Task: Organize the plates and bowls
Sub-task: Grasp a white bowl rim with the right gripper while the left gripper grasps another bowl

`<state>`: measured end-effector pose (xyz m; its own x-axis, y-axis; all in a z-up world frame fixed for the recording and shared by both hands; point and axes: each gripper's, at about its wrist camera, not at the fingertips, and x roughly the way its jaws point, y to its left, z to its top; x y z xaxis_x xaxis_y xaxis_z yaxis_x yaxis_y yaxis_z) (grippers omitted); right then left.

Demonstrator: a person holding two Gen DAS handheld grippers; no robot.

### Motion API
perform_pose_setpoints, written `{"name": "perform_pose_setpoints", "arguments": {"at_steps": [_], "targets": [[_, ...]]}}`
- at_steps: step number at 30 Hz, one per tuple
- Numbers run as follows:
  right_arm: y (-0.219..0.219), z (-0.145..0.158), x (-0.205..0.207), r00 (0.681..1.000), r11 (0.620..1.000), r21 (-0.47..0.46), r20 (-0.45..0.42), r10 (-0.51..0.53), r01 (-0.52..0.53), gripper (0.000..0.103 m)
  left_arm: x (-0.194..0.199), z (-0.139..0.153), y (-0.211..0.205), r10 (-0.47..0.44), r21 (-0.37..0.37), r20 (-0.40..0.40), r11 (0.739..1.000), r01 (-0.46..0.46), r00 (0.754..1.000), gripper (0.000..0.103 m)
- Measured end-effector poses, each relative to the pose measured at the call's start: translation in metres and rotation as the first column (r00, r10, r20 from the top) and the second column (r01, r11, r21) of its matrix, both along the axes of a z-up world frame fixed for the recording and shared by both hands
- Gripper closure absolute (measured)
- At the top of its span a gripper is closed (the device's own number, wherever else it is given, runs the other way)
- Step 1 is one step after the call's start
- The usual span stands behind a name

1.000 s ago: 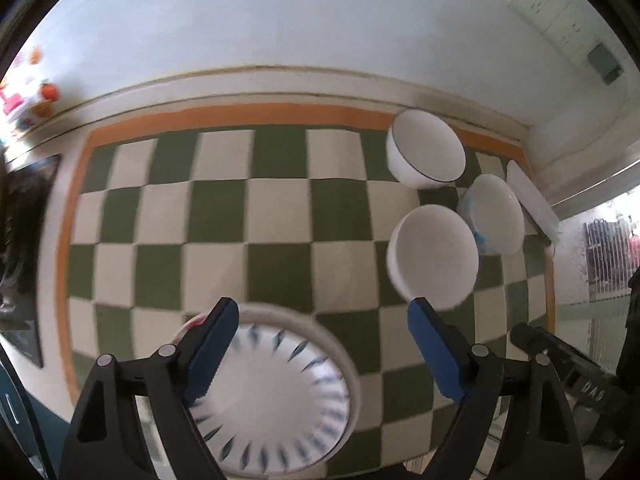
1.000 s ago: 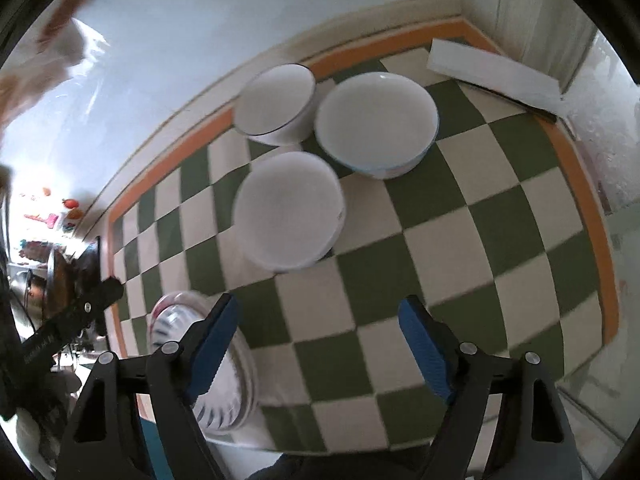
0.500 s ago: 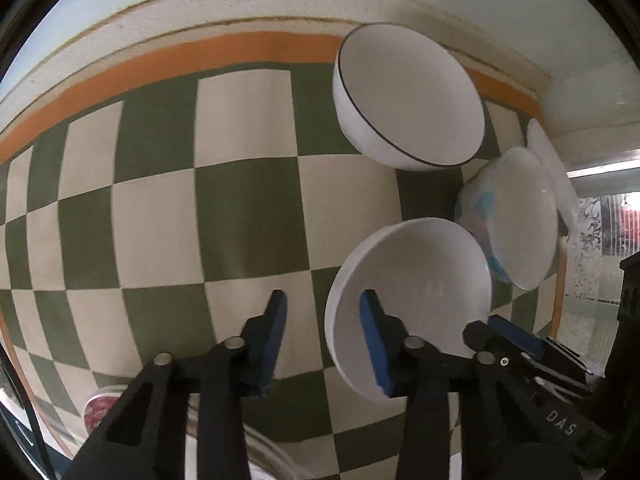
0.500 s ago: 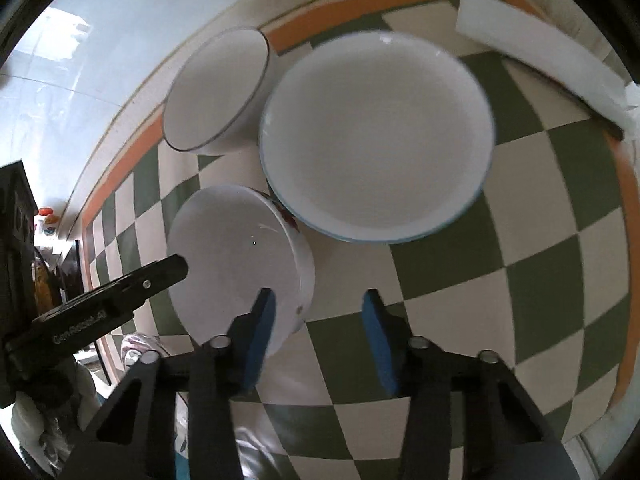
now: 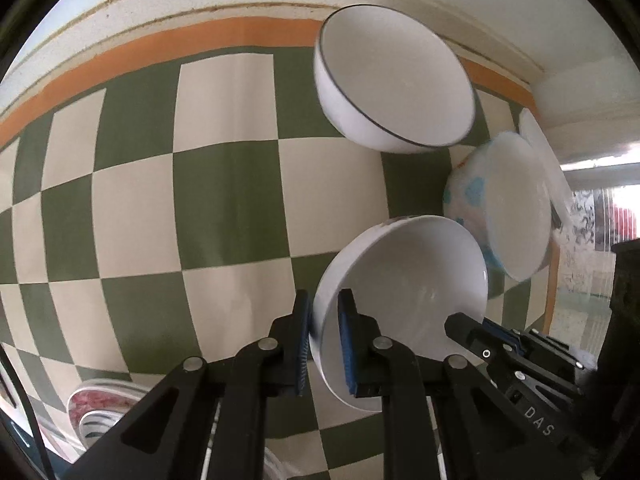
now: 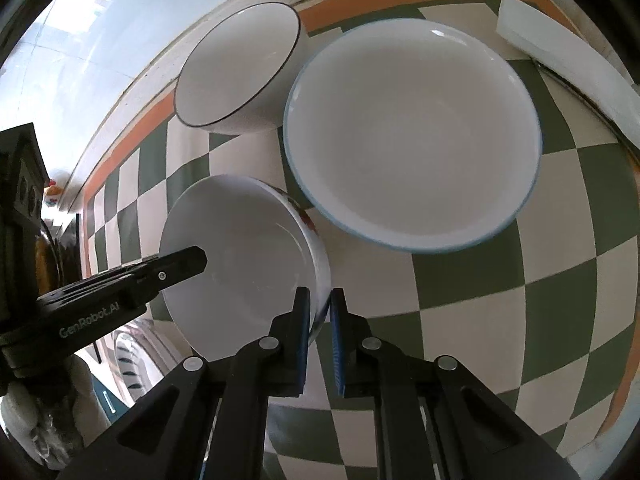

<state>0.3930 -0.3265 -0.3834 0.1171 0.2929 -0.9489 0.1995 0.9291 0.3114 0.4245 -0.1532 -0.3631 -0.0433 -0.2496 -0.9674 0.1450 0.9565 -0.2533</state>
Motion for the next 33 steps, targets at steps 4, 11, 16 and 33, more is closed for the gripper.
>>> {"name": "perform_pose_setpoints", "arguments": {"at_steps": [4,11,16,33], "targets": [[0.005,0.014,-0.014,1.0,1.0,-0.011,0.01,0.023,-0.023,0.092,-0.017,0.013,-0.003,-0.023,0.004,0.018,1.0,0.023,1.0,0.091],[0.003,0.041,-0.058,1.0,1.0,-0.009,0.022,0.014,-0.014,0.092,-0.059,0.024,-0.01,-0.049,-0.031,0.003,0.998,0.049,0.999,0.091],[-0.003,0.045,-0.097,1.0,1.0,-0.025,0.026,0.015,-0.014,0.092,-0.082,0.018,-0.013,-0.072,-0.03,-0.014,0.997,0.072,0.997,0.091],[-0.016,0.009,-0.122,0.999,1.0,-0.019,-0.044,-0.015,0.014,0.091,-0.103,-0.012,-0.031,-0.124,0.024,-0.074,0.992,0.126,0.99,0.091]]}}
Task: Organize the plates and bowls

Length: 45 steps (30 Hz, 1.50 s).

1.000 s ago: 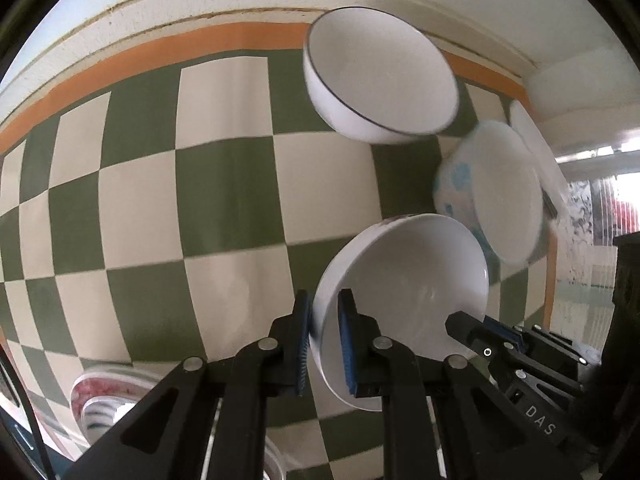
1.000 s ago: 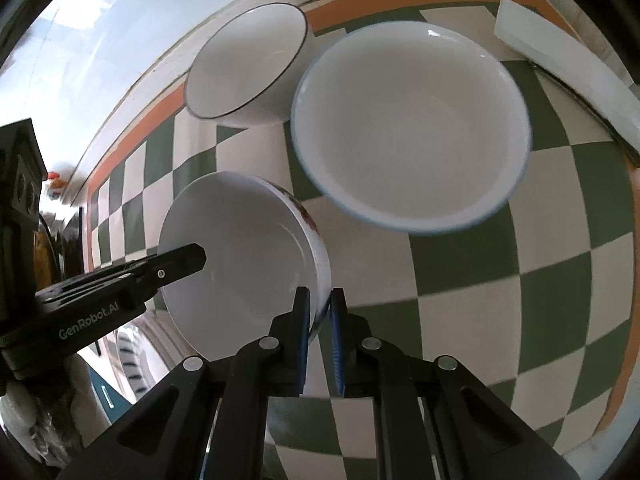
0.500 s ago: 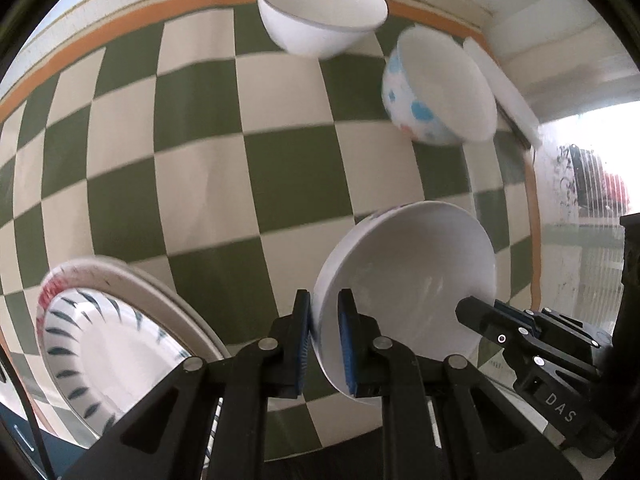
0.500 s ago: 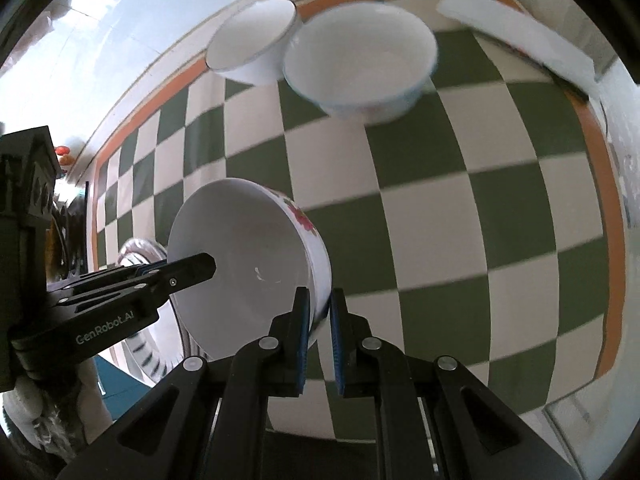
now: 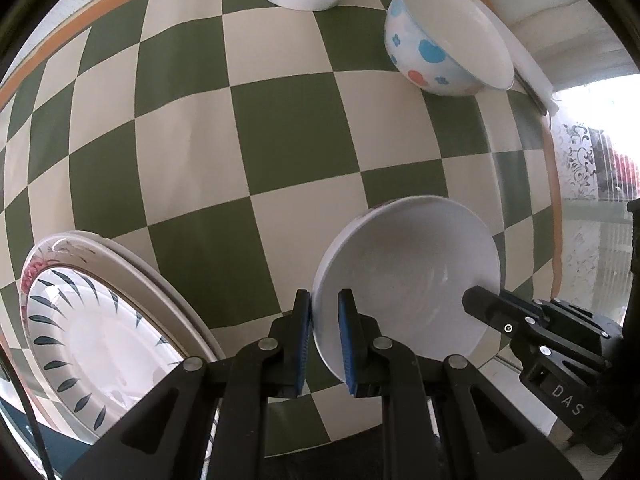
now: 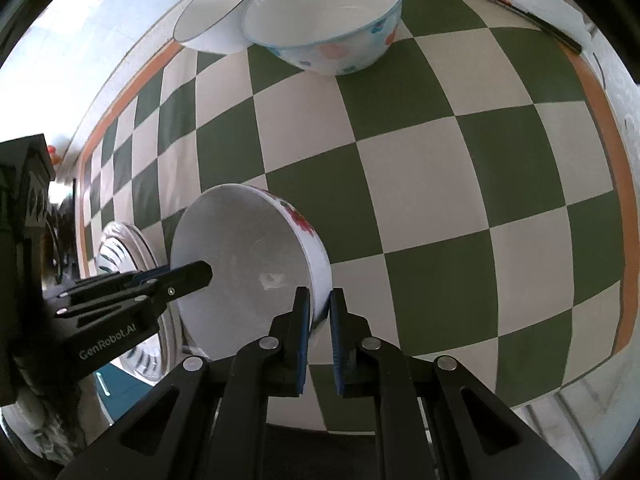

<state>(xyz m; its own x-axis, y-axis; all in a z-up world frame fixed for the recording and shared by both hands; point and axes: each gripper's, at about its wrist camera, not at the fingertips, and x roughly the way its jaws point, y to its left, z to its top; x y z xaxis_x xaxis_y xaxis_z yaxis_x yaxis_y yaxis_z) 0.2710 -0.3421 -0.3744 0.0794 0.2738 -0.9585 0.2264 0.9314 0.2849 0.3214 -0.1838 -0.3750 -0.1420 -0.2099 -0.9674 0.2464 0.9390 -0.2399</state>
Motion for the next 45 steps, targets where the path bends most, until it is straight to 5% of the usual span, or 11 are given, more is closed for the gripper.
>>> {"name": "perform_pose_setpoints", "arguments": {"at_steps": [5,11,13,16,20,36,38,42,45], "targets": [[-0.001,0.0,0.001,1.0,1.0,0.011,-0.021,-0.002,0.002,0.09,0.0,0.003,-0.003,0.005,0.0,-0.003,1.0,-0.005,1.0,0.091],[-0.023,0.025,-0.001,0.999,0.996,0.077,-0.006,-0.051,0.051,0.086,0.009,0.052,0.005,0.06,-0.05,0.091,0.997,-0.055,0.994,0.09],[-0.035,0.043,0.001,0.994,0.99,0.108,0.057,-0.097,0.09,0.071,0.016,0.071,0.002,0.075,-0.077,0.131,0.995,-0.065,0.988,0.09],[-0.052,0.07,0.009,0.977,0.986,0.113,0.159,-0.142,0.125,0.052,0.037,0.091,-0.011,0.089,-0.109,0.191,0.992,-0.069,0.978,0.071],[-0.072,0.082,0.034,0.966,0.981,0.123,0.193,-0.173,0.151,0.05,0.071,0.086,-0.027,0.12,-0.127,0.196,0.987,-0.096,0.973,0.061],[-0.113,0.018,0.142,0.979,0.982,0.084,0.098,-0.178,0.17,0.052,0.152,0.005,-0.091,0.087,-0.058,0.059,0.995,-0.083,0.995,0.066],[-0.111,0.01,0.147,0.981,0.983,0.08,0.088,-0.172,0.165,0.063,0.155,-0.001,-0.094,0.076,-0.055,0.048,0.996,-0.073,0.996,0.087],[-0.109,-0.006,0.158,0.985,0.986,0.052,0.058,-0.163,0.16,0.089,0.157,-0.002,-0.094,0.082,-0.07,0.054,0.995,-0.078,0.995,0.089],[-0.106,-0.006,0.159,0.984,0.986,0.048,0.069,-0.165,0.162,0.091,0.155,0.0,-0.094,0.08,-0.073,0.071,0.995,-0.075,0.994,0.09]]}}
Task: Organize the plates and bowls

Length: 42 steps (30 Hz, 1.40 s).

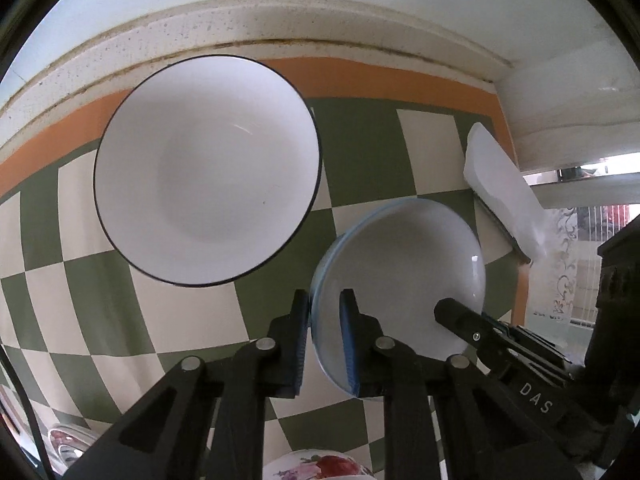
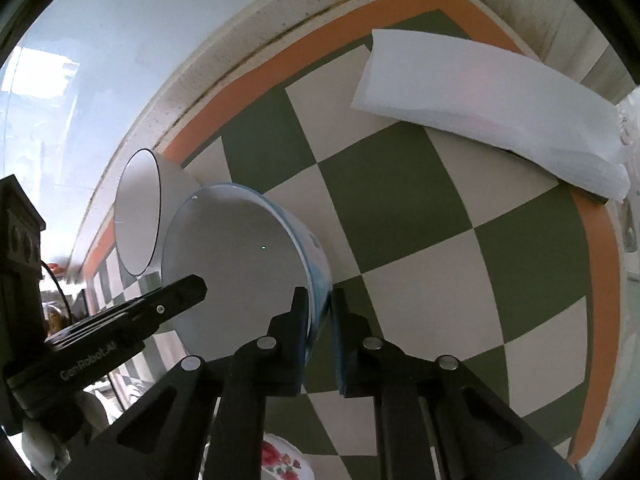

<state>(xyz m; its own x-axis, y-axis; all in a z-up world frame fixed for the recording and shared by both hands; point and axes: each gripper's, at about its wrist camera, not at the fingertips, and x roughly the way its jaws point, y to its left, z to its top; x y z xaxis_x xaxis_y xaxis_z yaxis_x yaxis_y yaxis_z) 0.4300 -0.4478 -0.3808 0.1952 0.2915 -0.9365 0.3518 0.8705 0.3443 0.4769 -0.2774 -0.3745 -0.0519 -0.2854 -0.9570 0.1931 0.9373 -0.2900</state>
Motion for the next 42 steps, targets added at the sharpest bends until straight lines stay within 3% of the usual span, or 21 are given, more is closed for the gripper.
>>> {"name": "perform_pose_setpoints", "arguments": {"at_steps": [8,16,26,31,37,42], "targets": [[0.009,0.006,-0.004,0.999,0.998,-0.05,0.014,0.031,-0.031,0.092,-0.001,0.002,0.0,-0.003,0.002,0.01,1.0,0.003,1.0,0.09],[0.015,0.027,-0.022,0.998,0.998,-0.048,0.037,0.042,-0.04,0.092,-0.022,0.025,0.013,-0.012,-0.02,0.025,1.0,0.013,1.0,0.09],[0.043,0.081,-0.078,0.993,0.996,-0.051,0.095,0.072,-0.067,0.091,-0.076,0.078,0.041,-0.064,-0.025,0.09,0.997,0.066,0.994,0.09],[0.062,0.092,-0.118,0.993,0.997,-0.033,0.091,0.078,-0.076,0.091,-0.111,0.088,0.058,-0.092,-0.022,0.086,0.995,0.094,0.992,0.089],[0.082,0.081,-0.16,0.994,0.995,-0.012,0.054,0.099,-0.098,0.091,-0.144,0.082,0.075,-0.101,-0.002,0.07,0.995,0.101,0.992,0.089],[0.097,0.056,-0.174,0.992,0.992,-0.017,0.001,0.122,-0.122,0.091,-0.159,0.059,0.081,-0.105,0.03,0.029,0.994,0.104,0.994,0.089]]}}
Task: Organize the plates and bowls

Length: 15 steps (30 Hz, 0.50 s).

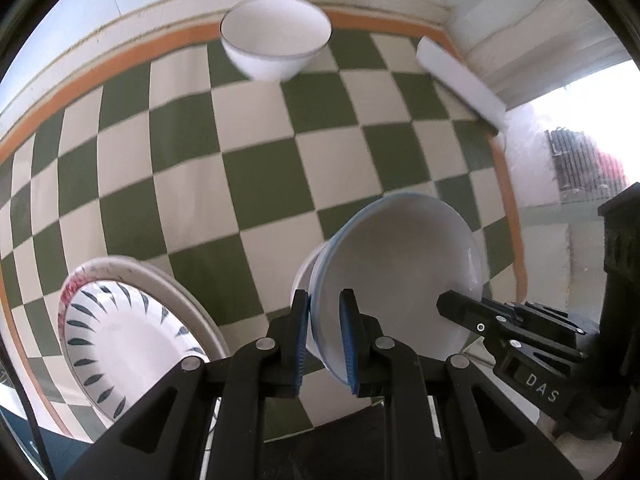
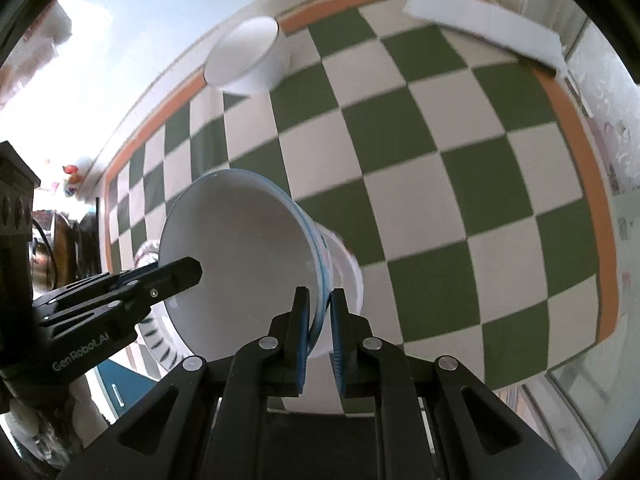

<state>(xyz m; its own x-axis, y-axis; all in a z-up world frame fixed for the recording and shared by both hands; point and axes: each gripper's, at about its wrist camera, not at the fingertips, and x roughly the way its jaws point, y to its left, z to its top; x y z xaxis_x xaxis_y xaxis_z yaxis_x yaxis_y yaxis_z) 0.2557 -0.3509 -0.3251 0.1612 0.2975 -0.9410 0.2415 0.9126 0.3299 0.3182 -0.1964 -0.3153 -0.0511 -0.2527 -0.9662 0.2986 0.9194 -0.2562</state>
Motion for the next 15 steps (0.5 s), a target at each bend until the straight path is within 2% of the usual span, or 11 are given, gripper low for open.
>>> {"name": "perform_pose_setpoints", "arguments": {"at_steps": [6,15], "targets": [[0.002,-0.022,-0.005,0.999,1.0,-0.021,-0.036,0.001,-0.002,0.091,-0.008,-0.024,-0.006,-0.011,0.047,-0.037,0.999,0.013,0.999,0.089],[0.004,-0.035,-0.001,0.997,0.999,-0.033,-0.071,0.008,-0.01,0.092,-0.007,-0.032,-0.016,-0.041,0.098,-0.02,0.994,0.043,0.999,0.089]]}}
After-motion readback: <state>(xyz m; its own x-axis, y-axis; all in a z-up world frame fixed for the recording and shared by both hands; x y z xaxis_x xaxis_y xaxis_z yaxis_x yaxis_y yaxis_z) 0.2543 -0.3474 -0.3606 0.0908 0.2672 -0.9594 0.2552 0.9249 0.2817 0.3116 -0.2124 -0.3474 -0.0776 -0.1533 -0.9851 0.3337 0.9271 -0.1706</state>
